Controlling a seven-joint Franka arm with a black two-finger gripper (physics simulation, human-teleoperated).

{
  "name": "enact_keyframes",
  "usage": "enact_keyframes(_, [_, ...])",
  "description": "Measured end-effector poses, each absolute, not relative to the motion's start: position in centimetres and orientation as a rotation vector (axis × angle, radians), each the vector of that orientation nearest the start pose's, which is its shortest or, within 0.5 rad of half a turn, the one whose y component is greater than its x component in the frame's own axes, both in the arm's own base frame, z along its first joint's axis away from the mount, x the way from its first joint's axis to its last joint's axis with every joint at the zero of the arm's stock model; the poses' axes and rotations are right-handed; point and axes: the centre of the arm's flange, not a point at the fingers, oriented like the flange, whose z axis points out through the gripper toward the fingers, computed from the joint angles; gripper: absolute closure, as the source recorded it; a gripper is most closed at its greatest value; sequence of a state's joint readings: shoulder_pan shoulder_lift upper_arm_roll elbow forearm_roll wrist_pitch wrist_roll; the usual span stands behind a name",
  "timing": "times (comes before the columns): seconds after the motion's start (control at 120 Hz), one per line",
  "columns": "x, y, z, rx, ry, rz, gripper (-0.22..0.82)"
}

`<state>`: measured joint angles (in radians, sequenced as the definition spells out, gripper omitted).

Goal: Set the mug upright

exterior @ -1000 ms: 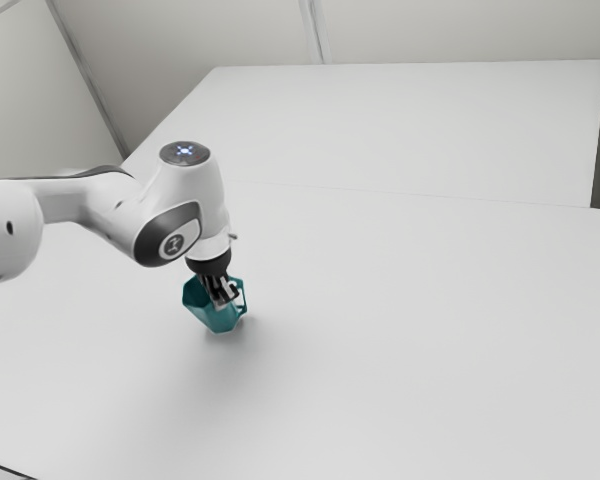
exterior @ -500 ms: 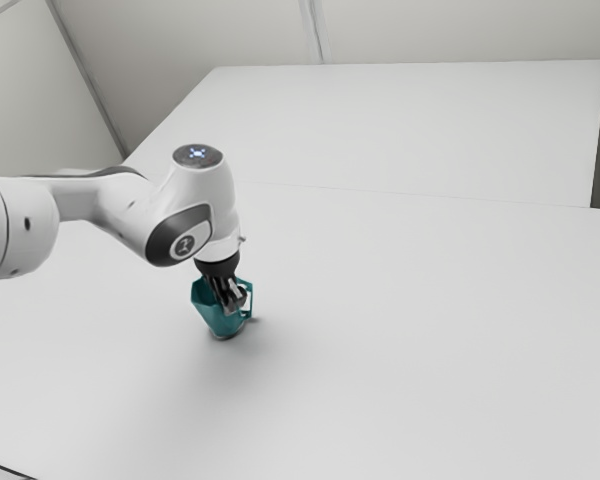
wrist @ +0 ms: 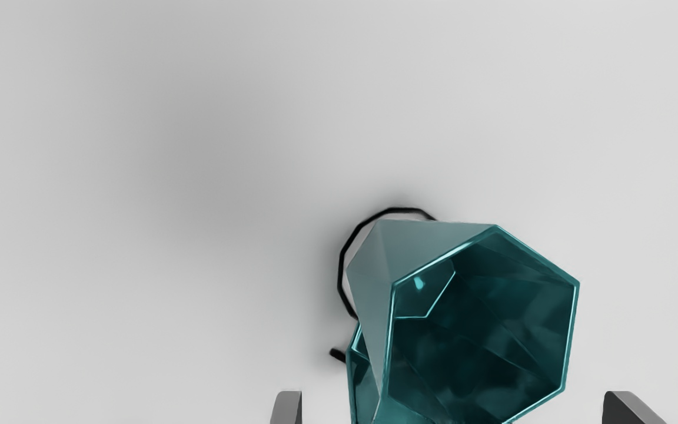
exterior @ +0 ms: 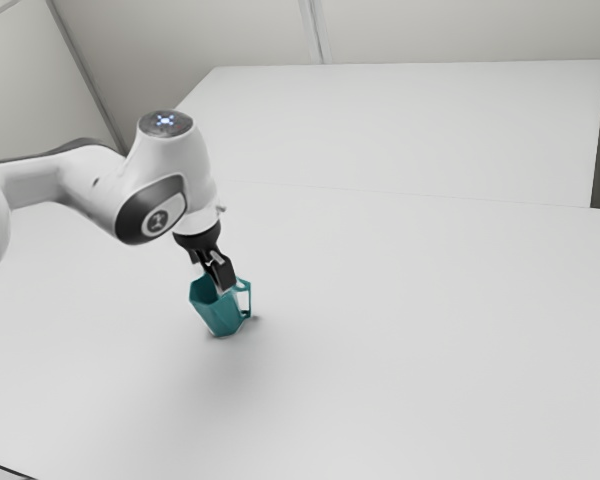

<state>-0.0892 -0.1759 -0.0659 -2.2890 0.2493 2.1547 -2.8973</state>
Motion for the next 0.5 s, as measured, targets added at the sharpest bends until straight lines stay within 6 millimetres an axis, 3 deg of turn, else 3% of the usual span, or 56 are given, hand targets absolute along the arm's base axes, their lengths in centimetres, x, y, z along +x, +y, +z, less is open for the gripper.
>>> enact_keyframes(0.158, [49.9,-6.4,46.4,0.751,2.975,0.317,0.03])
enact_keyframes(0.35, [53.4,-6.6,54.0,0.667,2.962,0.277,0.01])
enact_keyframes(0.5, [55.1,-6.6,57.6,0.632,2.984,0.245,0.01])
